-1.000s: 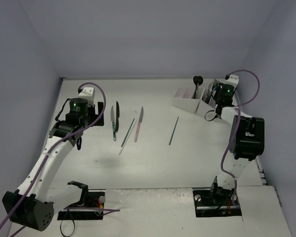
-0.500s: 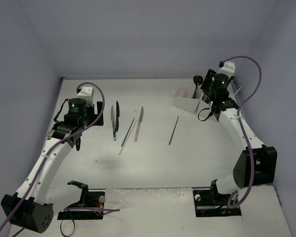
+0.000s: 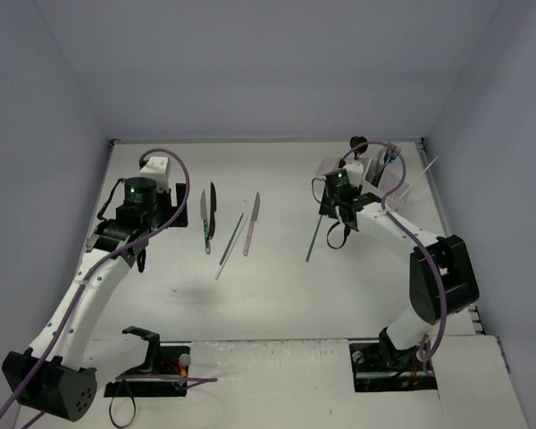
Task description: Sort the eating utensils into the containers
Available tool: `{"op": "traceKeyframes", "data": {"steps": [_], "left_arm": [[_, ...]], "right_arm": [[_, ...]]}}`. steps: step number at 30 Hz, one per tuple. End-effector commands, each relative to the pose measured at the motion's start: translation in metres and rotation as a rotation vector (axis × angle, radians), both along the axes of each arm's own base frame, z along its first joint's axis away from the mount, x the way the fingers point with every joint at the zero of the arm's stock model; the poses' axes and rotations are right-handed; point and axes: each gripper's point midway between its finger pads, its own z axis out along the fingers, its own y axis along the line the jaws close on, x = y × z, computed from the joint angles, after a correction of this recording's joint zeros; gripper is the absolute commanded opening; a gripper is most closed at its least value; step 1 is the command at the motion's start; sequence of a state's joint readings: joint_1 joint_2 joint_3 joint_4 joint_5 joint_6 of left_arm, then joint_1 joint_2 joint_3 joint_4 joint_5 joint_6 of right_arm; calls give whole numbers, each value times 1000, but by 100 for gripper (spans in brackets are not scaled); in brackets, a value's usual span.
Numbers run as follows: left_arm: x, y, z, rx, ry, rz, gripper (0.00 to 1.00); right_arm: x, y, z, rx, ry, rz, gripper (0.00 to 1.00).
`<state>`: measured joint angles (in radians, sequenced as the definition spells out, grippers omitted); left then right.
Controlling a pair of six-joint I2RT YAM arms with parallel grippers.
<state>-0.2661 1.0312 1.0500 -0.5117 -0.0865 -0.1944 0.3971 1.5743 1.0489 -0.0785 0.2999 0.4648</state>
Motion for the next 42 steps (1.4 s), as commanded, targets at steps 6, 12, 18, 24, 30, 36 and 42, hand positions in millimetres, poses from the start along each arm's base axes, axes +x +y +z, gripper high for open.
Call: {"op": "traceKeyframes", "data": {"steps": [6, 12, 18, 24, 30, 36, 42], "left_arm": [[6, 0, 13, -23, -51, 11, 78], [6, 0, 12, -24, -49, 13, 78], [5, 1, 13, -21, -51, 14, 78], [4, 2, 14, -20, -55, 16, 78], [4, 2, 13, -17, -51, 18, 78], [5, 2, 11, -17, -45, 16, 78], [6, 3, 9, -11, -41, 25, 78]], "right_arm": [[-4, 34, -56, -21, 120, 9, 42], [-3, 46, -73, -19, 150, 9, 39], [-8, 44, -88, -29, 183, -1, 24], [-9, 45, -90, -25, 197, 13, 2], [10, 46, -43, 12, 92, 33, 0], [39, -3, 65, -23, -164, -42, 0], [60, -96, 157, -77, -434, -221, 0]]}}
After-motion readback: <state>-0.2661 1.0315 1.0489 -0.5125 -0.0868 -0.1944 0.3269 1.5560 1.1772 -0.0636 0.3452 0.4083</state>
